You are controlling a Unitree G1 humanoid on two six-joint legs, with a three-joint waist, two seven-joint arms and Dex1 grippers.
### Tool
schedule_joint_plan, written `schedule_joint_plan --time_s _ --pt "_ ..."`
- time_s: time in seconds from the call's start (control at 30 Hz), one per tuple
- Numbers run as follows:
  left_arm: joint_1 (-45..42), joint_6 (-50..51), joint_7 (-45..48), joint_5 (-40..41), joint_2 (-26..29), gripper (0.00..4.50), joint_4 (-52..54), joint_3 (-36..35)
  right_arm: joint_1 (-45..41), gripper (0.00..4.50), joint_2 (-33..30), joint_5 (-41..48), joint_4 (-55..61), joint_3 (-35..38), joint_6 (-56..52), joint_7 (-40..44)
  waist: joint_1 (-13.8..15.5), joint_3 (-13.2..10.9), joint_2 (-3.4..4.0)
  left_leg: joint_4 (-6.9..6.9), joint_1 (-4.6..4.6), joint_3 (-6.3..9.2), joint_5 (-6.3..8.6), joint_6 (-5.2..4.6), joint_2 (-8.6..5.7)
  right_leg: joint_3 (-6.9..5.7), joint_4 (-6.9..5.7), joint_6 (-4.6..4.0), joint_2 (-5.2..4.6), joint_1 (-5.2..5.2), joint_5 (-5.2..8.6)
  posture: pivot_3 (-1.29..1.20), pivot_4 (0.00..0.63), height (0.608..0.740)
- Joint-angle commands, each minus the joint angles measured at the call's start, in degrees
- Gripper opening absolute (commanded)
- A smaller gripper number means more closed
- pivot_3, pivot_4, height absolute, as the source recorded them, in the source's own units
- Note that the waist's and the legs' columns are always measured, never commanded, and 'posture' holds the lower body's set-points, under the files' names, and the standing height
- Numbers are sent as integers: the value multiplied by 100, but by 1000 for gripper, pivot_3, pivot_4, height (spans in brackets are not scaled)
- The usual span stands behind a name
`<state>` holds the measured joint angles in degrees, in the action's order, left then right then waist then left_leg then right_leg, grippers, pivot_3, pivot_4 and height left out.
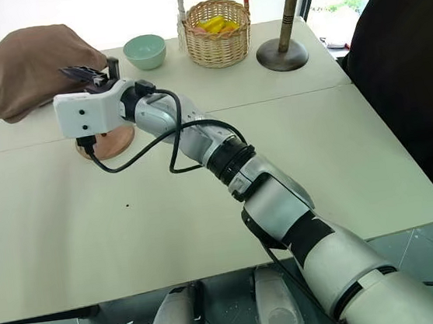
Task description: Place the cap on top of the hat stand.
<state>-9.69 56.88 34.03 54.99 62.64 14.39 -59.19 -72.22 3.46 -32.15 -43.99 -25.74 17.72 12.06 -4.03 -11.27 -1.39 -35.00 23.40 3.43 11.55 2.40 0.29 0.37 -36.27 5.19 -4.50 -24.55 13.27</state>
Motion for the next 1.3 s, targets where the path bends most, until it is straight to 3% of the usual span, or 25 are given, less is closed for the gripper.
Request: schedule_joint_plan --time_s 0.03,0.2,0.43,0.47,0.6,0.7,0.77,0.9,1.13,1.3 --pt "-118 -131 60 -18 137 4500 52 2 -57 3125 -5 203 497 113 -32 138 0 0 0 0 0 0 0 0 0 0 0 0 0 0 0 0 150 740" --pt "-196 -71 54 152 92 4500 399 327 338 3125 -477 639 1365 247 -46 906 15 1 -2 0 0 0 0 0 1 0 0 2 0 0 -1 0 150 740" --pt "-268 -137 406 164 472 4500 905 748 1319 3125 -1943 2275 3740 838 -1022 3138 124 1 -6 -13 1 -7 0 1 -3 2 10 -1 -5 14 1 0 150 740" --pt "-193 -222 546 31 564 4500 964 800 1392 3125 -2149 2616 4009 977 -1379 3469 124 -1 -4 -12 -1 -6 0 0 -2 2 8 -2 -4 14 1 0 150 740" --pt "282 -934 1181 -971 994 4500 1197 1162 1184 4450 -3155 4352 4688 1808 -4131 4784 148 -7 6 -6 -5 -9 -1 0 10 1 4 -5 8 11 3 0 150 740" --pt "664 -1775 1568 -1926 1218 4500 1436 1503 520 4450 -3999 5645 4545 2285 -6529 5582 155 -13 17 -7 -4 -13 -1 -1 10 1 8 -17 8 9 3 0 150 740" --pt "810 -2273 1660 -2524 1302 4500 1476 1717 131 4450 -4293 6180 4280 2519 -7443 5789 146 -15 20 -9 -1 -22 0 -1 12 2 11 -24 4 2 2 0 150 740" --pt "677 -3035 1373 -3537 1483 4500 1423 2337 -385 4450 -4666 6682 3808 2804 -8209 5975 143 -15 20 2 -1 -29 2 -2 21 2 17 -33 8 -6 7 0 150 740" --pt "208 -3403 312 -5124 1391 4500 1614 3680 -557 4450 -4883 6686 3536 2804 -8312 5701 150 -16 21 -1 10 -54 2 -3 20 16 18 -30 0 -18 5 0 150 740" --pt "-603 -3163 -156 -5896 959 4500 1678 5008 -532 4450 -4936 6869 3648 2876 -8396 5690 161 -17 23 -1 15 -59 3 -6 20 20 13 -22 5 -23 3 0 150 740"
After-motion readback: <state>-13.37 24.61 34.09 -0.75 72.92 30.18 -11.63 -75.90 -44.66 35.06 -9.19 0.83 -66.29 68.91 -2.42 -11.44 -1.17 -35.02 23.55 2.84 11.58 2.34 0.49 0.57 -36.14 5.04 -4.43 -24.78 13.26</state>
